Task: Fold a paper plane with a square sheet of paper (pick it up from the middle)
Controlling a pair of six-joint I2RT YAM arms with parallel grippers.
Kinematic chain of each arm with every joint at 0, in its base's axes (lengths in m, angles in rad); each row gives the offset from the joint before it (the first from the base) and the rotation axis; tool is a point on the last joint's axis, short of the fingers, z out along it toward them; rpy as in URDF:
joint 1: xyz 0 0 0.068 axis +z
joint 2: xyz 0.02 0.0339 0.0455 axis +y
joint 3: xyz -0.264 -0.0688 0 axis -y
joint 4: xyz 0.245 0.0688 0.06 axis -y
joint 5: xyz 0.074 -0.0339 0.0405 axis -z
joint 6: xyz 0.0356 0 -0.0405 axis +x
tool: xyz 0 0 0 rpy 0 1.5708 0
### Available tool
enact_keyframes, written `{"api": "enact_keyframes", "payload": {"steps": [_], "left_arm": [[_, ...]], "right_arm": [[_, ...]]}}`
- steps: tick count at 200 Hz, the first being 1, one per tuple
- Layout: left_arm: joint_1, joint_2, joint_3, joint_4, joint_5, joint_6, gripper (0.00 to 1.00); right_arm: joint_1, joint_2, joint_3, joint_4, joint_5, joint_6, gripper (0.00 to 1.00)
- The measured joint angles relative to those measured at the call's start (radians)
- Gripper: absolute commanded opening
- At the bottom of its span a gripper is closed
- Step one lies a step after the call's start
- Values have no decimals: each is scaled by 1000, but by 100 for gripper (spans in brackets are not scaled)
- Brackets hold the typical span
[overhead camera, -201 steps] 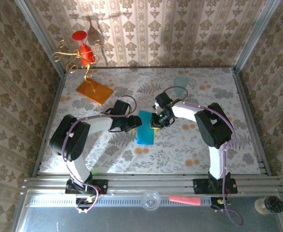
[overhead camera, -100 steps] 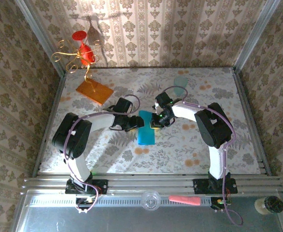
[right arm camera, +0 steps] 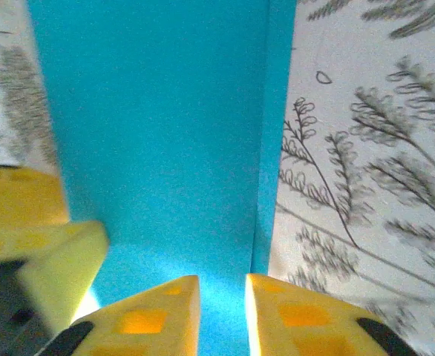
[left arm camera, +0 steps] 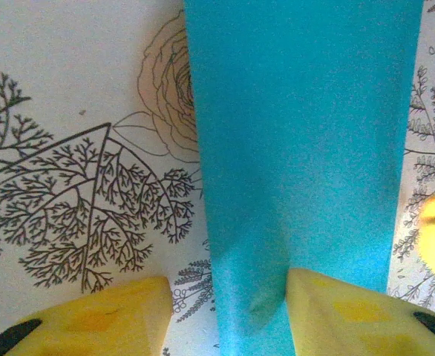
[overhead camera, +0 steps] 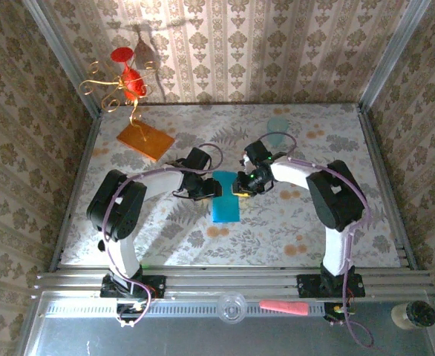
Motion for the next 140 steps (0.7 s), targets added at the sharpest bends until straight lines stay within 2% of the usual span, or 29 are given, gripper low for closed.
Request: {"api": "enact_keyframes", "payload": {"steps": [55,76,140], "left_arm": [[-27,17,27,-39,-64,29,47],[-32,19,31,-43,-79,29,47],[-55,23,42,-52,-136,-25,48]], "right_arm": [[-126,-235,-189,141,11,40,31],[-159,-249,-228,155,18,31,31],[-158,-249,-236,164,16,-21,31]]}}
